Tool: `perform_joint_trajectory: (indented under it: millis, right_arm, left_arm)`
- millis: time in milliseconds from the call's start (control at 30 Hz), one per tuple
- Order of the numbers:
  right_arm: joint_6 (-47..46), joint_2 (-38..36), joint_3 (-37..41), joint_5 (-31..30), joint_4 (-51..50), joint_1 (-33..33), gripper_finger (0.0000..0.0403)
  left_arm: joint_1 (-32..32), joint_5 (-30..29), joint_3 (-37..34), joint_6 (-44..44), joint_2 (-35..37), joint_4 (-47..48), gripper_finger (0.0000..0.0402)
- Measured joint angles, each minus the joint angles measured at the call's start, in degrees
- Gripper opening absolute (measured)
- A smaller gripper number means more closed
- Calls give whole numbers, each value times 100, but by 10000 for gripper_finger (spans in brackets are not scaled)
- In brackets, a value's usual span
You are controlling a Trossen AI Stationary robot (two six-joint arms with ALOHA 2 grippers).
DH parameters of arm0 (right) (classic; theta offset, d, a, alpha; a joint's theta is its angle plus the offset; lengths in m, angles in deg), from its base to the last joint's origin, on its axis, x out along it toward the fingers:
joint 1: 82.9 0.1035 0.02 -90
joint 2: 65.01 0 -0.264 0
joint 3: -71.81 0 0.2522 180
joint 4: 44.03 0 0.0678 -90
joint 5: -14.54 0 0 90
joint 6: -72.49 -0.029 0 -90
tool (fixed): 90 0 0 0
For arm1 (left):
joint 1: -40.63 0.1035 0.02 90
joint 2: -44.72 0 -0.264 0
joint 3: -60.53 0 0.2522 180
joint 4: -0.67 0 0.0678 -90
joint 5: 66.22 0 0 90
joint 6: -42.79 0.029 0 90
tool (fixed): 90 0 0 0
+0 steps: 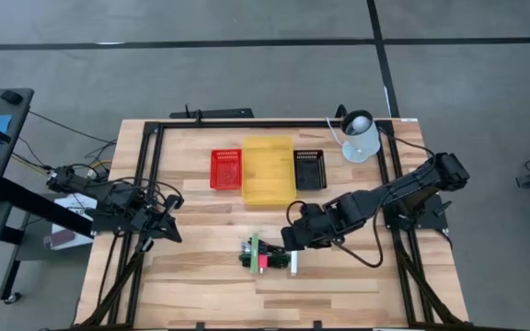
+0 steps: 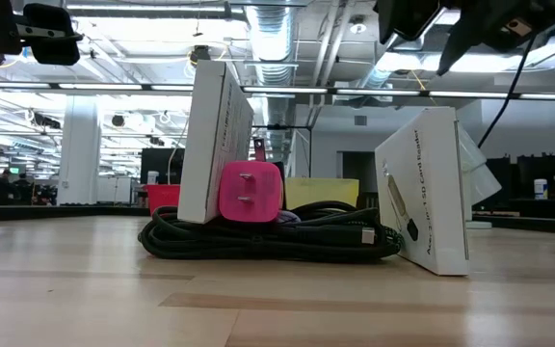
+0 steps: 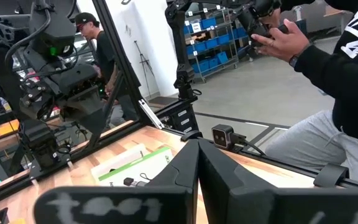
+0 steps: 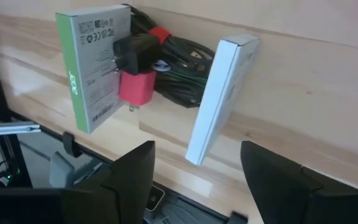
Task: Pick and place items into bin
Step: Put the white box into the black bin
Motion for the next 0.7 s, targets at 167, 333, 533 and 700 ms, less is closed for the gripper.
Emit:
perform_joint_trajectory:
  millis: [167,333,533,700]
  right_arm:
    - [241,620,-812,20,-941,2,235]
    - [583,1231,-2132,-39,-2236,-59,235]
    - [709,1714,-3165,-298,-3010,-142,235]
    - [714,2035,-3592,-278,-3368,-133,235]
  left_arm:
    - [2,2,-1,0,0,-2,0]
    - [0,1,-2,0,-2,3,0]
    - [2,-45,-1,0,-41,-2,0]
    - [2,-98,0,0,-41,2,0]
